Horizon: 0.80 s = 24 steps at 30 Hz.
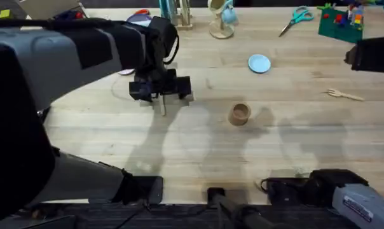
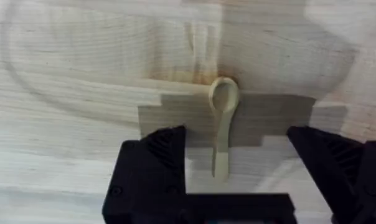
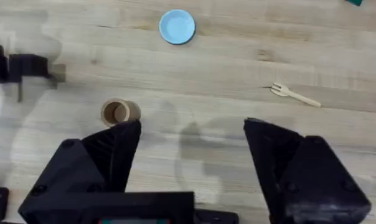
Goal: Pick up a utensil and set it on the pink plate, then put the other utensil in the container.
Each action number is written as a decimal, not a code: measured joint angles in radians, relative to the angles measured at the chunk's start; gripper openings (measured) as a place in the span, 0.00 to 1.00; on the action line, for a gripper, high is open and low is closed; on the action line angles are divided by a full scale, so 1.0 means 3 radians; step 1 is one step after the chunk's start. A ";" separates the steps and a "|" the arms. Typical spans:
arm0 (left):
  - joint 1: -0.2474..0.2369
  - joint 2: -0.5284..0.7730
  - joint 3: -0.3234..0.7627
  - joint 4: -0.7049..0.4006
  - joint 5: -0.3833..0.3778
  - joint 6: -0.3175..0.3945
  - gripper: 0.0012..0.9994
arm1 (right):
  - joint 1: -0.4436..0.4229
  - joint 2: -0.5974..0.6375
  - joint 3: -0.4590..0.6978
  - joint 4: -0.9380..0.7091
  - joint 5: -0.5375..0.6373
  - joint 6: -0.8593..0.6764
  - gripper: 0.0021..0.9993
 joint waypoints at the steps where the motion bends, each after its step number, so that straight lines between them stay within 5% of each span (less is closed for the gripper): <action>1: 0.0000 0.0011 0.0013 -0.0009 0.0001 0.0000 0.99 | 0.0000 0.0000 0.0000 0.0000 0.0000 0.0000 1.00; 6: 0.0000 0.0045 0.0047 -0.0026 0.0011 0.0001 0.94 | 0.0000 0.0000 0.0001 0.0000 0.0000 0.0001 1.00; 15: -0.0019 0.0078 0.0087 0.0034 0.0026 -0.0053 0.10 | 0.0000 0.0000 0.0001 0.0000 0.0000 0.0000 1.00; 24: -0.0022 0.0092 0.0137 -0.0084 0.0017 -0.0043 0.05 | 0.0000 0.0000 0.0001 0.0001 0.0000 0.0000 1.00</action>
